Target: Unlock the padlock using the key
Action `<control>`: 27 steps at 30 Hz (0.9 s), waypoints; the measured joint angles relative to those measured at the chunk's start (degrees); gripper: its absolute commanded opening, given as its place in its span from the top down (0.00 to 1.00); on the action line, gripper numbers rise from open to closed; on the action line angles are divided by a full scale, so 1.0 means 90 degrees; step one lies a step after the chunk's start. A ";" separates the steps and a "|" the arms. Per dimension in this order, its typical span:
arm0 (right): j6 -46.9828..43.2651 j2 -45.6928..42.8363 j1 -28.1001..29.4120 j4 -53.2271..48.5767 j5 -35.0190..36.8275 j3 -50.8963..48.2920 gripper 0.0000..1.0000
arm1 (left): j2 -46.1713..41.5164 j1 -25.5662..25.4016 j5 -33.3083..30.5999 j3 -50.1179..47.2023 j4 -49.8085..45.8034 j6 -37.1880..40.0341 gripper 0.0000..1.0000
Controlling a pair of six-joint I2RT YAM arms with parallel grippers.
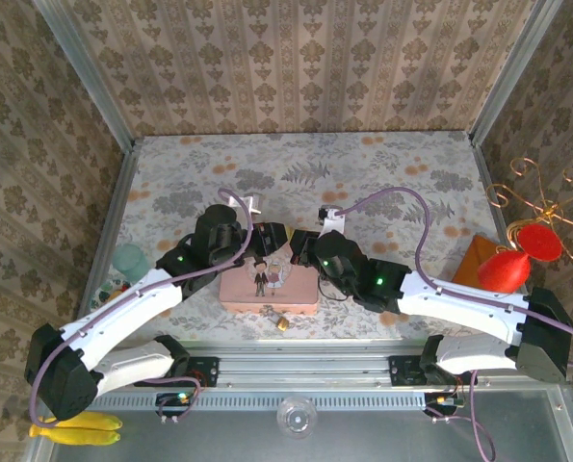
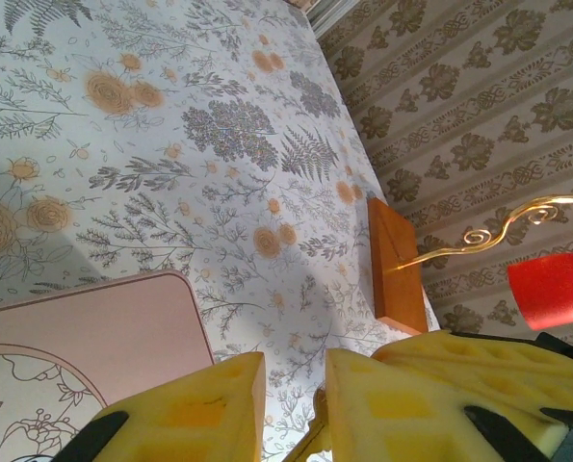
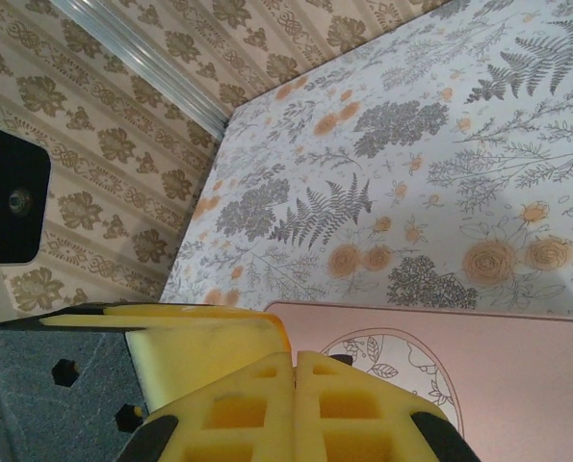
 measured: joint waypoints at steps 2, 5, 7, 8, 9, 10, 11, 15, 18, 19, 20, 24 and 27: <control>0.0000 0.0000 0.0000 0.0000 0.0007 0.0000 1.00 | -0.0019 0.0002 -0.0012 0.0000 -0.0005 -0.0017 0.64; 0.0002 0.0000 0.0000 -0.0002 0.0066 0.0000 1.00 | -0.0075 0.0015 -0.0024 0.0000 0.0000 -0.0078 0.53; 0.0002 -0.0002 0.0000 0.0005 0.0131 0.0000 1.00 | -0.0187 0.0027 -0.0029 -0.0029 0.0051 -0.0250 0.48; 0.0002 -0.0010 0.0000 0.0024 0.0160 0.0000 1.00 | -0.0299 0.0029 -0.0032 -0.0102 0.0143 -0.0389 0.48; 0.0002 -0.0019 0.0000 0.0073 0.0185 -0.0010 1.00 | -0.0427 0.0041 -0.0041 -0.0206 0.0250 -0.0542 0.47; 0.0005 -0.0041 0.0000 0.0146 0.0204 -0.0032 1.00 | -0.0554 0.0053 -0.0056 -0.0306 0.0333 -0.0709 0.46; 0.0005 -0.0078 0.0000 0.0231 0.0223 -0.0073 1.00 | -0.0675 0.0063 -0.0085 -0.0410 0.0406 -0.0899 0.45; 0.0002 -0.0172 0.0000 0.0566 0.0308 -0.0180 1.00 | -0.0833 0.0061 -0.0206 -0.0580 0.0542 -0.1452 0.42; 0.0002 -0.0170 0.0000 0.0814 0.0311 -0.0180 1.00 | -0.0833 0.0061 -0.0255 -0.0607 0.0641 -0.1763 0.44; 0.0000 -0.0170 0.0000 0.0879 0.0311 -0.0180 1.00 | -0.0833 0.0061 -0.0270 -0.0619 0.0687 -0.1848 0.45; 0.0005 -0.0168 0.0000 0.0942 0.0311 -0.0180 1.00 | -0.0833 0.0061 -0.0277 -0.0634 0.0753 -0.1928 0.46; 0.0027 -0.0107 0.0000 0.1214 0.0306 -0.0180 1.00 | -0.0828 0.0061 -0.0316 -0.0641 0.0928 -0.2166 0.55; 0.0053 -0.0046 0.0000 0.1328 0.0306 -0.0180 1.00 | -0.0780 0.0061 -0.0308 -0.0639 0.1025 -0.2242 0.57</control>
